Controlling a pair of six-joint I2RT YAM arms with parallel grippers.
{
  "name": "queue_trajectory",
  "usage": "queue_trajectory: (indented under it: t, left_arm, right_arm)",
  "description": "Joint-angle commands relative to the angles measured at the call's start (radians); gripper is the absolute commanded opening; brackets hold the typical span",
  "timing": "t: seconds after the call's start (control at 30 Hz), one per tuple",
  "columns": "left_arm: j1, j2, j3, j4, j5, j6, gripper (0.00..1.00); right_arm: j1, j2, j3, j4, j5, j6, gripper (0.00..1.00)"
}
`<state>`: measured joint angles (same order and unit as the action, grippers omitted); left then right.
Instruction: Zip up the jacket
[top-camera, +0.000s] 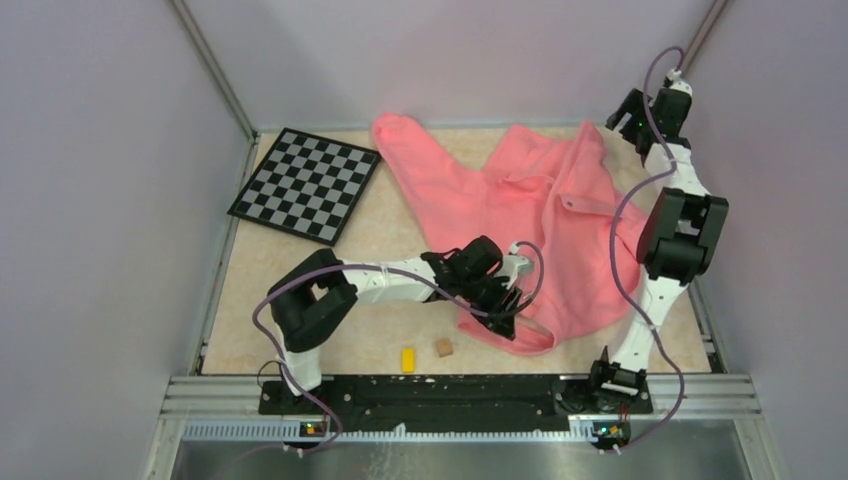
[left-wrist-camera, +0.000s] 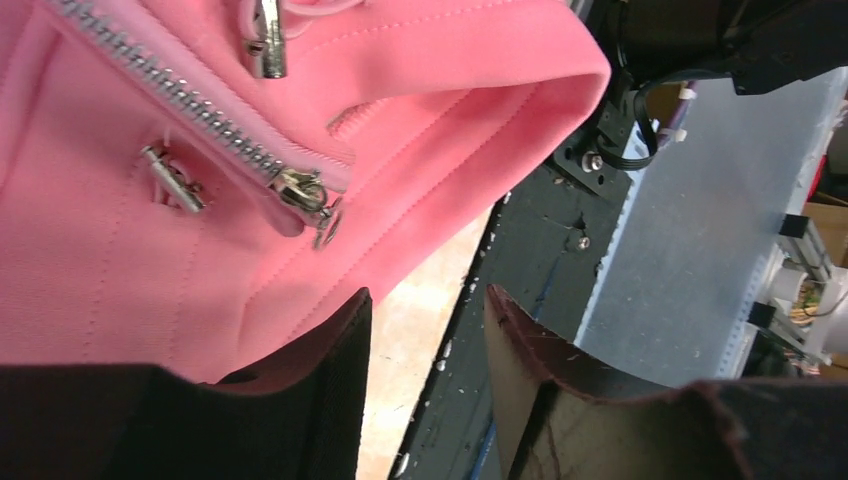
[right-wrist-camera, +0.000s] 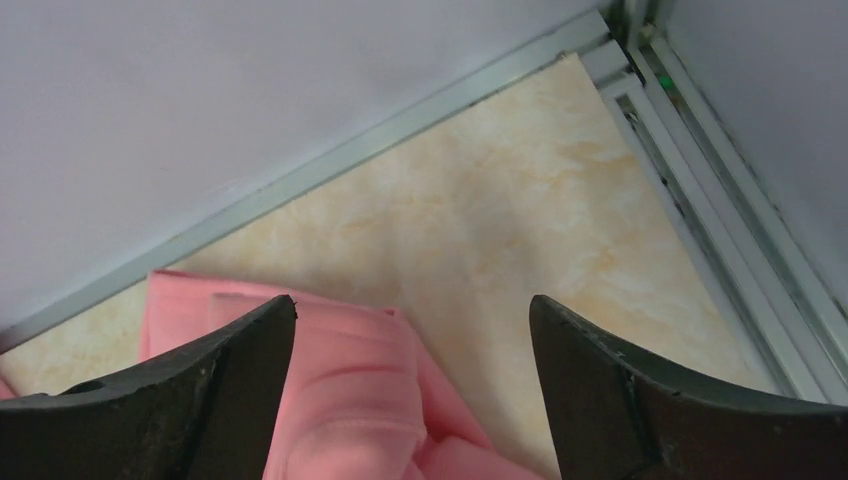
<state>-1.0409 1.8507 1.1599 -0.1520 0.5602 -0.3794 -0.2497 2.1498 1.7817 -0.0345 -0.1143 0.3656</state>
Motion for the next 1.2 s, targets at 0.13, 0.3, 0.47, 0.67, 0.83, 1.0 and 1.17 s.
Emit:
queue_trajectory:
  t: [0.13, 0.3, 0.47, 0.67, 0.83, 1.0, 1.17]
  left_arm:
    - [0.028, -0.150, -0.078, 0.089, 0.029, -0.003, 0.63]
    - [0.061, -0.237, -0.114, 0.105, 0.048, 0.021, 0.72]
    - [0.102, -0.394, -0.149, 0.105, 0.038, 0.062, 0.89]
    - [0.157, -0.642, -0.151, 0.142, -0.150, 0.075, 0.94]
    - [0.176, -0.765, -0.035, 0.133, -0.296, 0.152, 0.99]
    - [0.176, -0.838, 0.129, 0.090, -0.427, 0.236, 0.99]
    - [0.176, -0.916, 0.197, 0.125, -0.520, 0.292, 0.99]
  right_arm:
    - [0.009, -0.316, -0.221, -0.240, 0.048, -0.071, 0.86]
    - [0.101, -0.518, -0.415, -0.306, 0.047, -0.124, 0.86]
    - [0.240, -0.819, -0.576, -0.433, -0.020, -0.142, 0.90]
    - [0.325, -1.205, -0.638, -0.546, -0.170, -0.040, 0.92]
    - [0.326, -1.406, -0.475, -0.645, -0.146, -0.010, 0.93]
    - [0.326, -1.493, -0.232, -0.740, 0.019, -0.056, 0.93]
    - [0.326, -1.585, -0.130, -0.708, 0.109, -0.074, 0.95]
